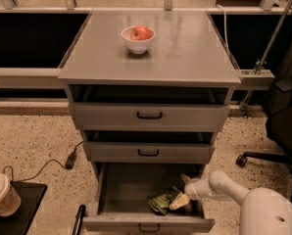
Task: Pick green jalapeno chip bag from bottom drawer and place on counter
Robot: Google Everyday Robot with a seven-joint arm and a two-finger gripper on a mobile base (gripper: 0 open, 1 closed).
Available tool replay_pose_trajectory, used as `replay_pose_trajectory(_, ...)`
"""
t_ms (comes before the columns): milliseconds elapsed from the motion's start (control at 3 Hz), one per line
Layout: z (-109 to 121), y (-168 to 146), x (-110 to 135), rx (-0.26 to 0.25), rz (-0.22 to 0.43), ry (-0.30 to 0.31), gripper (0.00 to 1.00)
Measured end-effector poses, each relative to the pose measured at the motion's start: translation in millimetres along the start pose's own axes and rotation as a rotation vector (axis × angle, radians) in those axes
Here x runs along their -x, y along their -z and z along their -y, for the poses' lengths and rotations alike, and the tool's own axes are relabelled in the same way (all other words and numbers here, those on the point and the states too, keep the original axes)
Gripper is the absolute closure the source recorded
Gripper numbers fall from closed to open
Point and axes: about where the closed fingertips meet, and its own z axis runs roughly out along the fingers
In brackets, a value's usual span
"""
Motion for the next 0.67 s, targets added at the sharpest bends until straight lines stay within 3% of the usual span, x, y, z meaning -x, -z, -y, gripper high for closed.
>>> replay_pose_trajectory(333,0.2,0.0,0.2,0.000,0.000,0.000,0.00)
replay_pose_trajectory(667,9.5,-24.9,-2.7,-0.033,0.005,-0.018,0.00)
